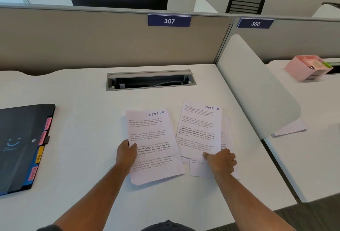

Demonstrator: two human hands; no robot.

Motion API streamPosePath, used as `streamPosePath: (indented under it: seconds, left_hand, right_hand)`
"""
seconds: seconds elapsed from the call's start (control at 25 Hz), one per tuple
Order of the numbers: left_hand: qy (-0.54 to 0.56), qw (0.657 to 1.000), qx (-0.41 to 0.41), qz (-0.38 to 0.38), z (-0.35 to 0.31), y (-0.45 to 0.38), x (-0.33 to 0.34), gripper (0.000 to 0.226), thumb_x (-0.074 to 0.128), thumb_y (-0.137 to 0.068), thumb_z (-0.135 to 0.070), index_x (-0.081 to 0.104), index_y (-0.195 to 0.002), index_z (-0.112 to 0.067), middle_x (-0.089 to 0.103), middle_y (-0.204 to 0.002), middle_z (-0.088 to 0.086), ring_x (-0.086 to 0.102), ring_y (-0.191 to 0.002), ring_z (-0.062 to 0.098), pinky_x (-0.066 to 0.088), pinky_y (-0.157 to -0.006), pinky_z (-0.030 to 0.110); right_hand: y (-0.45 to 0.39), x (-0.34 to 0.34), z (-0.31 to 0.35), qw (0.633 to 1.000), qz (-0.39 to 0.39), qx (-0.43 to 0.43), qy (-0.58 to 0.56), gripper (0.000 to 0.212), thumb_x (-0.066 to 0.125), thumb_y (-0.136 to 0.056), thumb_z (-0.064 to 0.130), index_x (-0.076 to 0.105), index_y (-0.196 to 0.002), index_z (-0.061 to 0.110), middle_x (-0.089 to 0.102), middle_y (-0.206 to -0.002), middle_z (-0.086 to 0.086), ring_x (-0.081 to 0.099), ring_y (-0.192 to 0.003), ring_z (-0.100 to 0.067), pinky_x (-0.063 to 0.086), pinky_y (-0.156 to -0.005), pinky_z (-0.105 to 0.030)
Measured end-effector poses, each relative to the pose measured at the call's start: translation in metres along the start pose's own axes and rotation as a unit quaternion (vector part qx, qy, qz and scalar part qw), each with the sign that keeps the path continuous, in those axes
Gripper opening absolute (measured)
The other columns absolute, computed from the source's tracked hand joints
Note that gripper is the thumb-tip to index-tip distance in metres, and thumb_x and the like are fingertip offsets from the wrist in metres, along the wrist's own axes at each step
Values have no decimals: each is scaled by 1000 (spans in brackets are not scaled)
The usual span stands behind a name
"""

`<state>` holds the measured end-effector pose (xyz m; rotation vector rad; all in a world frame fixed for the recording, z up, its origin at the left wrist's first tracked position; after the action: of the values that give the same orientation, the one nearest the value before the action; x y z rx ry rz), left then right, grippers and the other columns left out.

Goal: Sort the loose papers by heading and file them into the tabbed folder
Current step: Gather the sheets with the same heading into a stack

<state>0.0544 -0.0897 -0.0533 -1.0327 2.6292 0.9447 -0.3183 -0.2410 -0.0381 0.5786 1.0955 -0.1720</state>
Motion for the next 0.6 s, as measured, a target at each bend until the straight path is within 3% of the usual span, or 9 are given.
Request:
streamPosePath:
  seconds: [0.08, 0.2, 0.44, 0.6]
  left_hand:
    - [-1, 1000, -1, 0, 1, 0, 0, 19, 47, -102, -13, 61, -115, -13, 69, -113, 3, 68, -89, 21, 53, -70, 34]
    - [-4, 1000, -6, 1, 3, -1, 0, 18, 47, -102, -13, 61, -112, -14, 70, -112, 4, 68, -89, 21, 54, -70, 35]
    - [-2, 1000, -5, 1, 1, 0, 0, 20, 47, -103, -14, 60, -117, -16, 68, -116, 3, 68, -92, 24, 54, -73, 37]
    - [-4, 1000, -6, -1, 1, 1, 0, 18, 47, -103, -13, 61, -115, -13, 68, -115, 4, 67, -92, 24, 53, -71, 35]
  right_hand:
    - [-4, -1, -1, 1000, 1, -10, -26, 58, 80, -83, 39, 57, -125, 5, 59, -127, -18, 54, -119, -39, 49, -94, -48]
    - [-10, -10, 1, 994, 3, -45, -103, 28, 64, -96, 26, 66, -111, 3, 71, -112, -17, 63, -95, -36, 51, -79, -39]
    - [-24, -47, 15, 972, -65, -68, -215, 26, 54, -102, 25, 66, -100, 2, 71, -96, -16, 62, -81, -32, 48, -68, -36]
    - [-28, -49, 24, 966, -57, -76, -242, 28, 51, -104, 23, 65, -97, 1, 69, -92, -15, 62, -76, -31, 46, -59, -30]
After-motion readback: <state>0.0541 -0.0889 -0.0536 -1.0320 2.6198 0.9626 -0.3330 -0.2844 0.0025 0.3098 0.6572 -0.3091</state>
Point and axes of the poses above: each hand's wrist, its own y-axis away from the middle knuckle, its own x-axis out of the palm, z = x × y, the point moved 8 cm from there along -y, towards the middle knuckle
